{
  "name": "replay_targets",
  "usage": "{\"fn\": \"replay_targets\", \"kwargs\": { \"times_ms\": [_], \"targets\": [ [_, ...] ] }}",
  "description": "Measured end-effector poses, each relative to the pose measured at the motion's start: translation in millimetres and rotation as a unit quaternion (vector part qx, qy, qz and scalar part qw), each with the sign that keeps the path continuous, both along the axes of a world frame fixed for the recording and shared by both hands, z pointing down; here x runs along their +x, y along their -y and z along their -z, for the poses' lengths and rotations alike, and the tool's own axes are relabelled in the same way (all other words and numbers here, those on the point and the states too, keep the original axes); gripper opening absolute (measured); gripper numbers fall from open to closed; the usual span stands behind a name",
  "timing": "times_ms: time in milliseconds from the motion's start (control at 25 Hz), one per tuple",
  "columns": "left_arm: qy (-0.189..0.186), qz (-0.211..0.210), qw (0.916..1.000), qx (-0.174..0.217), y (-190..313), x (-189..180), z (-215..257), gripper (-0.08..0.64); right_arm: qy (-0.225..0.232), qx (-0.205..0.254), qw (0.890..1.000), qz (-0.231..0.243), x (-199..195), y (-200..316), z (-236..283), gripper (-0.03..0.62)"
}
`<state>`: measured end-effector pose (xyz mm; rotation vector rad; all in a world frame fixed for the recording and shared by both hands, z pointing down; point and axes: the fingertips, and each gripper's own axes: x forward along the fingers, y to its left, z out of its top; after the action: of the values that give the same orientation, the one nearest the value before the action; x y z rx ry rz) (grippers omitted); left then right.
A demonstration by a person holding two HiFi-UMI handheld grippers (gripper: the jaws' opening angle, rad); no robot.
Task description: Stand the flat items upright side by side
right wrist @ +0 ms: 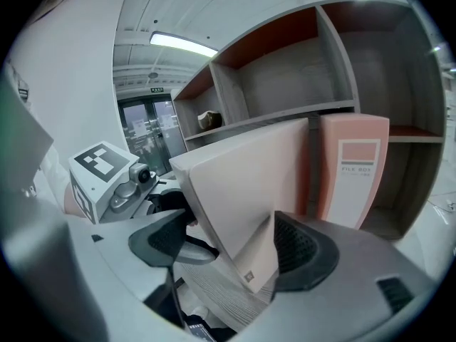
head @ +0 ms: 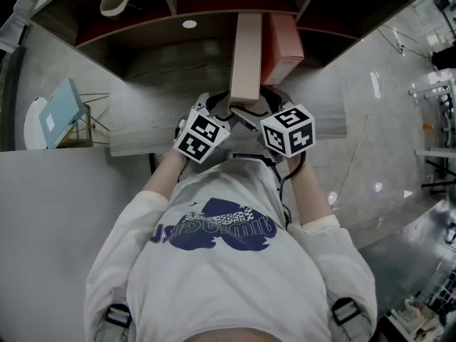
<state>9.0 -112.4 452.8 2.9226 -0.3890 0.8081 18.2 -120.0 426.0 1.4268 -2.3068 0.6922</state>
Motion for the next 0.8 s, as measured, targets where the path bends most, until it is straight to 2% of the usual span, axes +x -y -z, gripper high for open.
{"fn": "replay_targets", "kwargs": {
  "times_ms": [40, 80, 320, 800],
  "targets": [
    [0.000, 0.002, 1.0000, 0.000, 1, 2, 0, 0.244, -0.001, 0.001, 1.000, -0.001, 2, 1, 0, 0.348],
    [0.001, 0.004, 1.0000, 0.000, 3, 3, 0, 0.244, -0.002, 0.002, 1.000, -0.001, 4, 3, 0, 0.333],
    [0.000, 0.014, 0.9999, -0.002, 11, 14, 0, 0.244, -0.004, 0.007, 1.000, -0.001, 15, 9, 1, 0.321],
    [-0.008, 0.031, 0.9995, -0.007, 29, 42, -2, 0.245, -0.027, 0.014, 1.000, -0.004, 44, 18, 2, 0.258]
  ]
}}
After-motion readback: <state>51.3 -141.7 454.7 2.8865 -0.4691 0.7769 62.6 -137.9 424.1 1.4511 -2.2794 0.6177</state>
